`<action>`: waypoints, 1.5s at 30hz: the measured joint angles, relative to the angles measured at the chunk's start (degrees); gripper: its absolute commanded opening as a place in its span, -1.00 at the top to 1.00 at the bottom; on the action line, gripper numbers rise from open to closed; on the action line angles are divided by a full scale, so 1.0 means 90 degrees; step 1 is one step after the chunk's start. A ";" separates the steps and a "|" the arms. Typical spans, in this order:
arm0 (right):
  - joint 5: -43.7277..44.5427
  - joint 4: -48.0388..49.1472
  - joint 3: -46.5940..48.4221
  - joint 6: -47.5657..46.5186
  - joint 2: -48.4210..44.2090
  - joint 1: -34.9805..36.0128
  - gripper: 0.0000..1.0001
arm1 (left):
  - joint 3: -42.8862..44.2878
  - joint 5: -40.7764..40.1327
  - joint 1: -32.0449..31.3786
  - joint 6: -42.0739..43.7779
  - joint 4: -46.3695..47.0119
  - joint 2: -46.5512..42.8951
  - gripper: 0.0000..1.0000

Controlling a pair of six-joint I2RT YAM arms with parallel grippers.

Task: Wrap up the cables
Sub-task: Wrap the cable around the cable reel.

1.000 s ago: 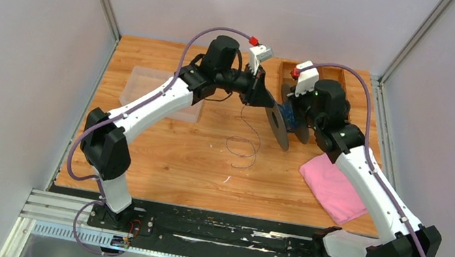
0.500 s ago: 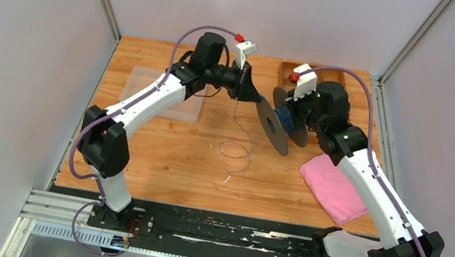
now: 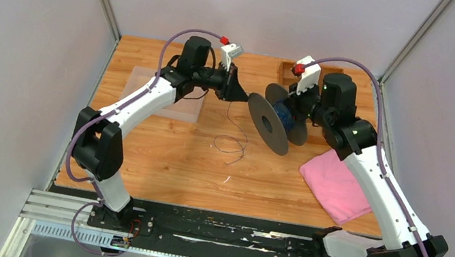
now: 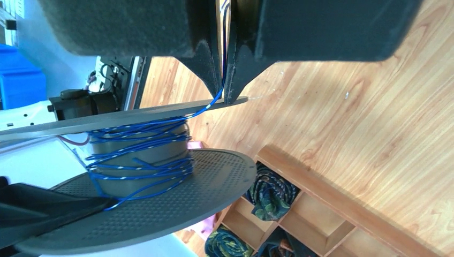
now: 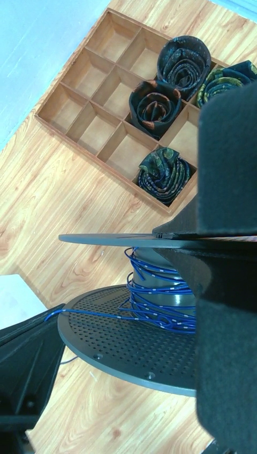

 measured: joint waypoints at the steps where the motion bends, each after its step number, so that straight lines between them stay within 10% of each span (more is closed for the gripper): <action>1: -0.0044 -0.0058 0.0085 0.0058 0.0019 -0.0015 0.99 | -0.0070 -0.0002 0.0019 0.0002 0.0078 -0.0017 0.84; 45: 0.0610 -0.0901 0.2650 0.1766 0.1093 -0.0321 0.99 | -0.2329 -0.0748 -0.0619 -0.1008 0.2288 0.0192 0.53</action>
